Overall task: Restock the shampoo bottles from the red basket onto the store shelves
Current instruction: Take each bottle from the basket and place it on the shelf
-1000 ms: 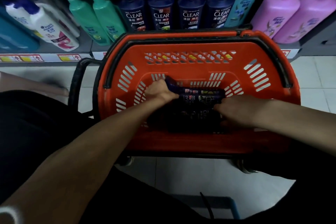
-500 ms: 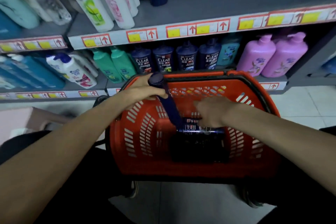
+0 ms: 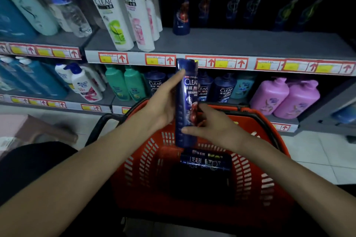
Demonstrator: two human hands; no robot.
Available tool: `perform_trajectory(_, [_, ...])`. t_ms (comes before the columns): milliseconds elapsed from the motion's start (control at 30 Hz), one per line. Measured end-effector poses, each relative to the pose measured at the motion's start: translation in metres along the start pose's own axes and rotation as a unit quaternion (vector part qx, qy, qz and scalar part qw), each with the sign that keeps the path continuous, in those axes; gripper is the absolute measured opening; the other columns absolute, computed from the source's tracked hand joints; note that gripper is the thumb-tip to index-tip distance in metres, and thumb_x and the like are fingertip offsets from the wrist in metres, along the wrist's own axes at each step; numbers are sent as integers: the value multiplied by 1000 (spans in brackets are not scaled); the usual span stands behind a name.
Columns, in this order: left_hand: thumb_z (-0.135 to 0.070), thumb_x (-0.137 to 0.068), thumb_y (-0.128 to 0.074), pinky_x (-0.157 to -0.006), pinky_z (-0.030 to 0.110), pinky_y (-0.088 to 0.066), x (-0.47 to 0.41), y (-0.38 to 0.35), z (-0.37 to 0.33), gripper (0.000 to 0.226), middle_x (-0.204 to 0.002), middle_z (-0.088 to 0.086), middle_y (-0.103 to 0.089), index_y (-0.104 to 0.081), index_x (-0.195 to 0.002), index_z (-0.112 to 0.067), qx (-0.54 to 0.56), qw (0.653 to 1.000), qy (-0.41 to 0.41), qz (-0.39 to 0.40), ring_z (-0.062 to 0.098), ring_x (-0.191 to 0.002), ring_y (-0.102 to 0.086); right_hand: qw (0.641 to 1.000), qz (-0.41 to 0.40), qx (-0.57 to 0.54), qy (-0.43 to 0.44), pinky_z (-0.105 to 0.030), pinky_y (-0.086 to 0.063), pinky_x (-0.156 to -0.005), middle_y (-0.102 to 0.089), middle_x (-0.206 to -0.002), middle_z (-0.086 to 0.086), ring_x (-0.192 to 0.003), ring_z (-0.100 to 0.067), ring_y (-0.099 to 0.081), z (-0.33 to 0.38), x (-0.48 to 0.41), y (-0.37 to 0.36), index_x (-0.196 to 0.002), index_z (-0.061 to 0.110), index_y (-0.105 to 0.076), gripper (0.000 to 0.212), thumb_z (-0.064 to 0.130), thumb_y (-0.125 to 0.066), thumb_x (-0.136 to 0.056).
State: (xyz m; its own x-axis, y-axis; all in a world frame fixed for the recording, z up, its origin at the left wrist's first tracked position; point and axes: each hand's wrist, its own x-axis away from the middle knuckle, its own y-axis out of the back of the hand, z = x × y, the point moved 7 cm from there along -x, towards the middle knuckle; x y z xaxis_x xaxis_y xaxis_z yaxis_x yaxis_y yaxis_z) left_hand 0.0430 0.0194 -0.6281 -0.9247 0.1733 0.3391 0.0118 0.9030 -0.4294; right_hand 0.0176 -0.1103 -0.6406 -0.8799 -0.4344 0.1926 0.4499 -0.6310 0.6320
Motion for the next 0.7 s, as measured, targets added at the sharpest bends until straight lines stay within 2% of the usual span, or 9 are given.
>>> perform_trajectory(67, [-56,-96,-59,-80,33,-58,-2,1,-5,53,-104,12,-74,-73,-116,-9,52,998,2,-18,24,-86,-71,999,-13,-44,11,-39,-56,-94,-71,-115,15,-102,-5,-68,2,-2,0,-135,30,-54,77,58,-84,-70])
perform_trajectory(133, [-61,-96,-57,-80,35,-56,-6,5,-7,61,-102,16,-74,-72,-116,-4,86,996,-1,-37,26,-84,-70,996,-18,-82,12,-40,-57,-93,-73,-109,14,-98,-4,-69,3,-2,-1,-134,31,-54,74,47,-89,-71])
perform_trajectory(233, [-67,-94,-54,-80,36,-58,-15,9,-4,77,-100,19,-74,-66,-129,1,105,994,-3,-38,28,-84,-70,987,-22,-160,-9,-43,-58,-93,-76,-107,9,-98,-10,-72,2,-3,-2,-128,29,-59,69,45,-91,-68])
perform_trajectory(333, [-72,-92,-52,-80,38,-59,-20,9,-1,80,-95,20,-74,-67,-122,0,117,993,10,-27,30,-83,-70,980,-10,-199,-27,-32,-57,-91,-76,-107,9,-97,-7,-72,9,-4,-4,-119,25,-65,49,30,-89,-77])
perform_trajectory(400, [-72,-89,-56,-82,40,-58,-22,8,-1,81,-94,20,-72,-68,-119,3,120,992,15,-29,31,-84,-69,970,0,-237,-45,-28,-55,-92,-76,-110,8,-100,-7,-72,13,-2,-4,-119,24,-67,42,33,-84,-81])
perform_trajectory(500, [-74,-80,-64,-84,43,-57,-23,10,-2,93,-100,17,-70,-66,-129,4,117,992,13,-39,31,-86,-68,952,-1,-296,-74,-30,-54,-91,-76,-110,4,-100,-10,-74,20,2,-1,-117,23,-69,37,42,-77,-86])
perform_trajectory(633, [-71,-88,-53,-65,32,-56,-21,7,-12,78,-85,16,-67,-70,-109,3,125,992,-3,-24,26,-69,-65,953,-38,-289,-82,-50,-54,-100,-74,-108,-11,-99,-26,-73,26,4,4,-107,15,-67,40,49,-74,-87])
perform_trajectory(700, [-71,-89,-52,-62,31,-53,-19,7,-13,73,-80,14,-65,-69,-102,-1,132,991,2,-22,24,-65,-62,957,-47,-276,-70,-53,-54,-98,-72,-108,-16,-99,-31,-71,31,5,5,-105,14,-66,45,52,-78,-84])
